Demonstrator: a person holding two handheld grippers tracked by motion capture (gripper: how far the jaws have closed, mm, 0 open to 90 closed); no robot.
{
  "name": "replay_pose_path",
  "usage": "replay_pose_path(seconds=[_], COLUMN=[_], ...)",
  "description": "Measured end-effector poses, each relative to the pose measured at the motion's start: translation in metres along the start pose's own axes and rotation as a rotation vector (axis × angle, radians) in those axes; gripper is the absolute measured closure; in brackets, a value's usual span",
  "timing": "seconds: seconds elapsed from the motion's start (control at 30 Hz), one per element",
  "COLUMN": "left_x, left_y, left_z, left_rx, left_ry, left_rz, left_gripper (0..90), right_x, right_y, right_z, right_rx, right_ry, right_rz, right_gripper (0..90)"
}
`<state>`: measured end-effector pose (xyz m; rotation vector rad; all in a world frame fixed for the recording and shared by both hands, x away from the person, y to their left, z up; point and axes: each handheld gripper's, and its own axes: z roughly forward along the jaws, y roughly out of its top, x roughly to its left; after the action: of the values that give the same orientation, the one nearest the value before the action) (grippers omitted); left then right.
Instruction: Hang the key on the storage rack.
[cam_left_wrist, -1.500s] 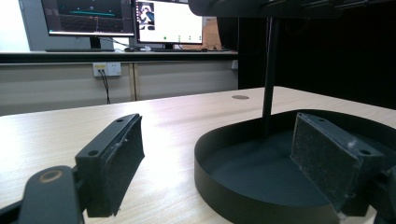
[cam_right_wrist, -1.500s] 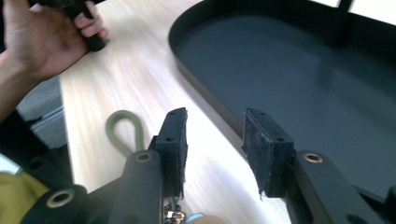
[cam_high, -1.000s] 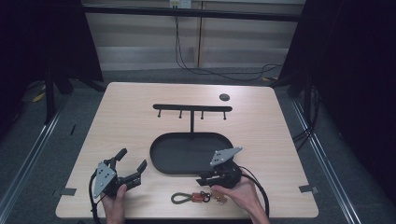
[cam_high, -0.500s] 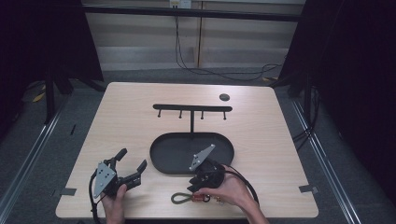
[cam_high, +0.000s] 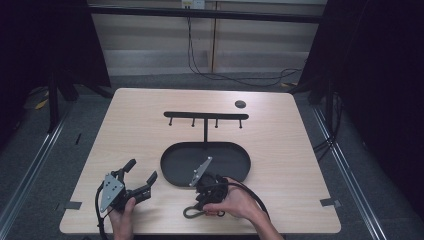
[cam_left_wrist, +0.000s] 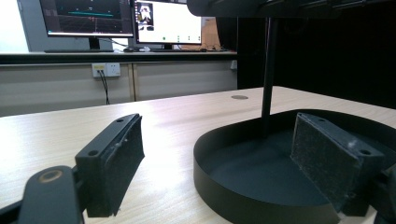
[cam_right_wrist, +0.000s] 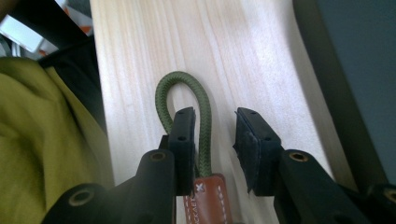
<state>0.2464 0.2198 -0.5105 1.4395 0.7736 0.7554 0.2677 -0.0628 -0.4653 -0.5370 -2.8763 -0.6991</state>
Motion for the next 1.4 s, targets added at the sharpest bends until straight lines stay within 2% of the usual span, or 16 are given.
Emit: replay_pose_path(seconds=[0.17,0.3,0.53,0.63,0.7,0.83,1.0,1.27,1.3,1.4], left_x=[0.0,-0.001,-0.001,-0.001,-0.001,-0.001,-0.001,-0.001,-0.001,-0.001], left_y=[0.0,0.0,0.0,0.0,0.0,0.0,0.0,0.0,0.0,0.0], left_z=[0.0,0.0,0.0,0.0,0.0,0.0,0.0,0.0,0.0,0.0], left_rx=[-0.001,-0.001,-0.002,-0.002,-0.002,-0.002,-0.002,-0.001,-0.002,-0.002], left_ry=[0.0,-0.005,-0.005,-0.005,-0.006,-0.007,-0.008,-0.009,-0.008,-0.009], left_rz=[-0.002,-0.008,-0.008,-0.008,-0.009,-0.01,-0.01,-0.008,-0.01,-0.01], left_gripper=[16.6,16.6,16.6,16.6,16.6,16.6,16.6,16.6,16.6,16.6], right_x=[0.0,-0.001,-0.003,-0.002,0.0,0.002,0.005,0.0,0.0,0.0], right_y=[0.002,0.002,0.005,0.008,0.011,0.014,0.021,0.024,0.025,0.026], right_z=[0.007,0.008,0.006,0.007,0.008,0.009,0.012,0.01,0.008,0.003], right_rx=[0.052,0.063,0.107,0.133,0.149,0.176,0.232,0.26,0.266,0.268], right_ry=[0.007,-0.013,-0.06,-0.072,-0.091,-0.117,-0.134,-0.102,-0.104,-0.112], right_rz=[-0.015,-0.025,-0.016,-0.03,-0.056,-0.066,-0.081,-0.066,-0.052,-0.053], right_gripper=[74.1,77.7,77.3,77.5,79.5,84.9,85.9,86.1,86.1,86.1])
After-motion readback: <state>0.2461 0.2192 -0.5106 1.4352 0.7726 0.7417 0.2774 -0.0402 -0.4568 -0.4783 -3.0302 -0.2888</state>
